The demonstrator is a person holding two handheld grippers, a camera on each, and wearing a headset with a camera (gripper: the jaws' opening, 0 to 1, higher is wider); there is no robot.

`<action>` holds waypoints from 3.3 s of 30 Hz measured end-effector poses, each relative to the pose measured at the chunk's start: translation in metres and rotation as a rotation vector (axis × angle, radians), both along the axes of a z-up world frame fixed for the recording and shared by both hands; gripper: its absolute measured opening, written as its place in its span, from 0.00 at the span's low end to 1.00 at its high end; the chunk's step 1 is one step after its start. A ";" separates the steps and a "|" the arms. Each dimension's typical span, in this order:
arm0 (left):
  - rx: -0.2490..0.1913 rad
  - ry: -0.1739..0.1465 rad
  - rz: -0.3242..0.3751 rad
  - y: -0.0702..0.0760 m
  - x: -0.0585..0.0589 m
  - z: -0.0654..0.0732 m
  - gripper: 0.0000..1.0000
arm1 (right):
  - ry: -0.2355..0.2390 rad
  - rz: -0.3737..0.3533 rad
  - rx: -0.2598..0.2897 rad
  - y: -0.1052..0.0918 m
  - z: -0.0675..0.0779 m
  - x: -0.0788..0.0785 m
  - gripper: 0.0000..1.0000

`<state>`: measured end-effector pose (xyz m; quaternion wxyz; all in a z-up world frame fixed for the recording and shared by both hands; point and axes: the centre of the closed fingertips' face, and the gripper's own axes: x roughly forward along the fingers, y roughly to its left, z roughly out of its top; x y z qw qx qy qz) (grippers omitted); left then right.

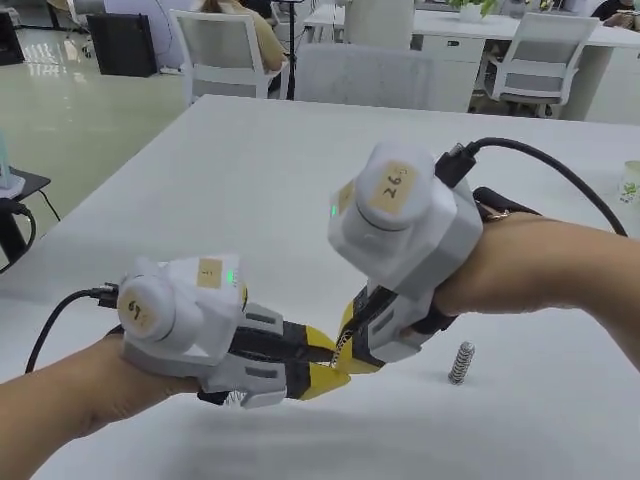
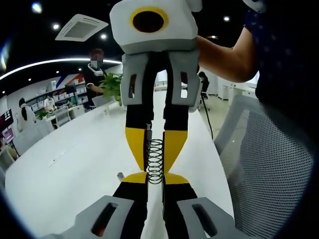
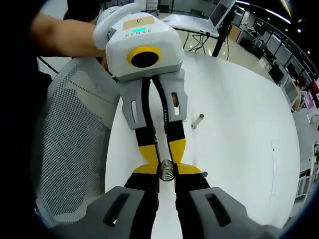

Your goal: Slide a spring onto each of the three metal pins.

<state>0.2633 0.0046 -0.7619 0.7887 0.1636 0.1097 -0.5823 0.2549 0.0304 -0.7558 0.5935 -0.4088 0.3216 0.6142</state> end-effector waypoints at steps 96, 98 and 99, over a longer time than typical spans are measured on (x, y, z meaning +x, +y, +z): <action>-0.107 0.108 0.387 0.098 -0.013 -0.009 0.52 | -0.035 -0.014 -0.148 -0.028 -0.003 0.059 0.09; -0.112 0.110 0.388 0.098 -0.012 -0.009 0.52 | -0.031 -0.015 -0.153 -0.026 -0.005 0.061 0.09; -0.111 0.111 0.388 0.098 -0.012 -0.010 0.52 | -0.029 -0.012 -0.158 -0.026 -0.007 0.062 0.09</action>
